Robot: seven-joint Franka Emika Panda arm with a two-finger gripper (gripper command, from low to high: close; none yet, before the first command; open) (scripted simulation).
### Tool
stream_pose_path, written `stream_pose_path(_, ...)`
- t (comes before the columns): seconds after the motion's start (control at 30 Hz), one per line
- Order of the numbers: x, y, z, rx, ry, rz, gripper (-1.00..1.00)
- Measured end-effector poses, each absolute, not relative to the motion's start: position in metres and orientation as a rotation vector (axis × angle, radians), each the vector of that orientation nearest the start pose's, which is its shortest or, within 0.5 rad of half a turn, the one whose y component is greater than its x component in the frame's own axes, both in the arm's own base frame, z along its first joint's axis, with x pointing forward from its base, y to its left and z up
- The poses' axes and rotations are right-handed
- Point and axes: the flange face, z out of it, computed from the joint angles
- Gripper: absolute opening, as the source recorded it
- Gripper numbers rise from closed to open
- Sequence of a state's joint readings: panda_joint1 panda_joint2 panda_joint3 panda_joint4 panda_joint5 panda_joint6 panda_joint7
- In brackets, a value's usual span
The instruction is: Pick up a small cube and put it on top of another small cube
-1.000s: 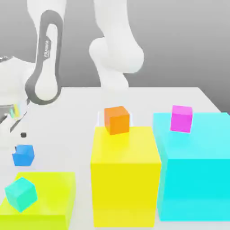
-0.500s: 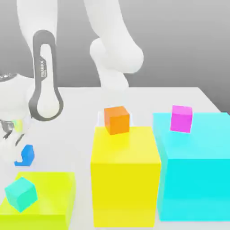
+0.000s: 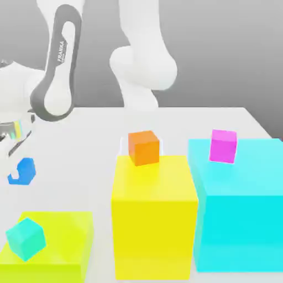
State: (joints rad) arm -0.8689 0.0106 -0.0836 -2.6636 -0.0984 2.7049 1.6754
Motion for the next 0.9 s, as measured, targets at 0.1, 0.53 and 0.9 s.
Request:
stream_pose_path(0.1,0.277,-0.348,0.270,-0.719,3.096,-0.117,-1.00)
stream_pose_path(0.53,0.450,-0.247,0.331,-0.001,3.139,-0.049,-1.00)
stream_pose_path(0.9,0.468,-0.231,0.264,0.103,3.138,-0.004,1.00)
